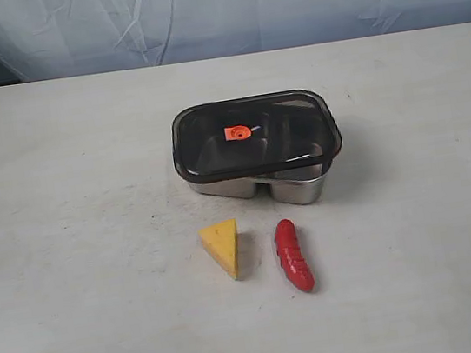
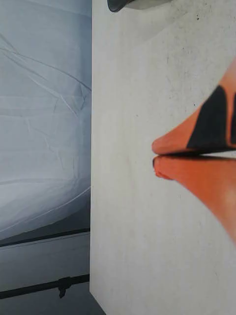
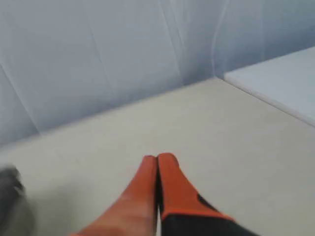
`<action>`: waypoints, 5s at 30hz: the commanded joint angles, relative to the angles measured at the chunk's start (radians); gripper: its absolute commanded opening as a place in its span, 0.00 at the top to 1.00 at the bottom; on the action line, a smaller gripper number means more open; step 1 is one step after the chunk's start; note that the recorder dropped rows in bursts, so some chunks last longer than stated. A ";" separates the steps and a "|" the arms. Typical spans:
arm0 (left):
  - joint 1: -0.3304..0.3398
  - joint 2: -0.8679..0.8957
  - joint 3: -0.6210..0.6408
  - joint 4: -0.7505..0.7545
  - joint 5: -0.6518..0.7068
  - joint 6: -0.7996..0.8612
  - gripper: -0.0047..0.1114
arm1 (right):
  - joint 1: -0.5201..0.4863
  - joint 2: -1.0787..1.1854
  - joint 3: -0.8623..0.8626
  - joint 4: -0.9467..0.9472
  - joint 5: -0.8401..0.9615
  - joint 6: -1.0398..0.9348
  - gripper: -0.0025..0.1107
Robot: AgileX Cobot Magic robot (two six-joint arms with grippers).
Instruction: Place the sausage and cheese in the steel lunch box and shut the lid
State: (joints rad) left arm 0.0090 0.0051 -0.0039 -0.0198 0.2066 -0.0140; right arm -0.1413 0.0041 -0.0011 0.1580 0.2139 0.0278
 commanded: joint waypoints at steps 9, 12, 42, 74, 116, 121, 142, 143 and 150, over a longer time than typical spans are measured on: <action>-0.002 -0.005 0.004 -0.001 -0.012 -0.001 0.96 | 0.003 0.061 -0.174 0.887 -0.101 -0.056 0.99; -0.002 -0.005 0.004 0.006 -0.012 -0.001 0.96 | 0.003 0.342 -0.366 0.887 0.041 -0.262 0.99; -0.002 -0.005 0.004 0.006 -0.012 -0.001 0.96 | 0.070 2.277 -1.488 1.284 0.987 -1.000 0.50; -0.002 -0.005 0.004 0.006 -0.012 -0.001 0.96 | 0.178 2.432 -1.630 1.193 1.007 -1.002 0.51; -0.002 -0.005 0.004 0.006 -0.012 -0.001 0.96 | 0.191 2.374 -1.630 1.157 1.007 -0.998 0.98; -0.002 -0.005 0.004 0.006 -0.012 -0.001 0.96 | 0.191 2.356 -1.630 1.150 1.007 -0.998 0.98; -0.002 -0.005 0.004 0.006 -0.012 -0.001 0.96 | 0.193 2.360 -1.630 1.155 1.007 -1.001 0.98; -0.002 -0.005 0.004 0.006 -0.012 -0.001 0.96 | 0.193 2.349 -1.630 1.156 1.007 -1.001 0.98; -0.002 -0.005 0.004 0.006 -0.012 -0.001 0.96 | 0.193 2.239 -1.630 1.186 1.007 -1.001 0.98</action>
State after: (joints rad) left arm 0.0090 0.0051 -0.0039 -0.0198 0.2066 -0.0140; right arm 0.0539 2.2768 -1.6271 1.3285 1.2273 -0.9620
